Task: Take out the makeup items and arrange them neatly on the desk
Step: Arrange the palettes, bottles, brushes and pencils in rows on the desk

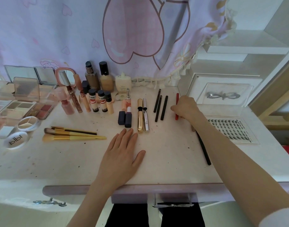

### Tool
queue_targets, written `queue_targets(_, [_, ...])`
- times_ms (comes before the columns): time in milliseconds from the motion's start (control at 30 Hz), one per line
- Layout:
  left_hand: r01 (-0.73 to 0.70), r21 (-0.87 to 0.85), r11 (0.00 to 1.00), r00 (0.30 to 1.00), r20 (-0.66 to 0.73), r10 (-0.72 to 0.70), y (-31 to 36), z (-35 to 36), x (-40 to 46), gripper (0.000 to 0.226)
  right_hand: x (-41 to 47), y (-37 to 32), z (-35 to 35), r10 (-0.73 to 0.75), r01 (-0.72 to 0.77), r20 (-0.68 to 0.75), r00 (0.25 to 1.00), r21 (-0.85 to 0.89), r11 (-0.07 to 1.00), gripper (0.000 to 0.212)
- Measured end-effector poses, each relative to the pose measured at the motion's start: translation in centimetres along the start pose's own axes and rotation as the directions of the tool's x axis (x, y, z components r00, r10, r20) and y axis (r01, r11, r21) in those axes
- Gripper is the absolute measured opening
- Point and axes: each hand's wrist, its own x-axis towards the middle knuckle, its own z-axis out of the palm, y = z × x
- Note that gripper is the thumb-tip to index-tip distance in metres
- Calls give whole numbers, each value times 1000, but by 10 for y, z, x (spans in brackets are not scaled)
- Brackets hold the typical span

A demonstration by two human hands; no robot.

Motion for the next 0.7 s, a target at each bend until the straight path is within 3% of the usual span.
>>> queue_targets(200, [-7, -7, 1000, 1000, -5, 7, 0, 0, -1, 69, -41, 1, -12, -74, 104, -92, 993, 384, 917, 15])
queue_targets(267, [-21, -31, 999, 1000, -15, 20, 0, -1, 0, 65, -62, 1, -11, -98, 106, -46, 994, 577, 810, 9])
queue_targets(367, [-20, -229, 973, 991, -135, -11, 1, -7, 0, 44, -89, 5, -7, -145, 15, 101, 984, 767, 641, 14])
queue_targets(433, [4, -387, 922, 962, -249, -109, 3, -14, 2, 32, -103, 10, -4, -232, -44, 213, 949, 819, 573, 20])
queue_targets(500, [-21, -517, 856, 943, -295, -156, 6, -21, 7, 37, -111, 15, -5, -319, -63, 295, 901, 815, 576, 22])
queue_targets(600, [-136, -577, 805, 953, -298, -53, 13, -34, 18, 43, -116, 22, -7, -391, -74, 384, 837, 786, 614, 25])
queue_targets(700, [-207, -554, 806, 958, -281, 53, 16, -45, 22, 17, -119, 30, -8, -453, -87, 441, 775, 784, 615, 27])
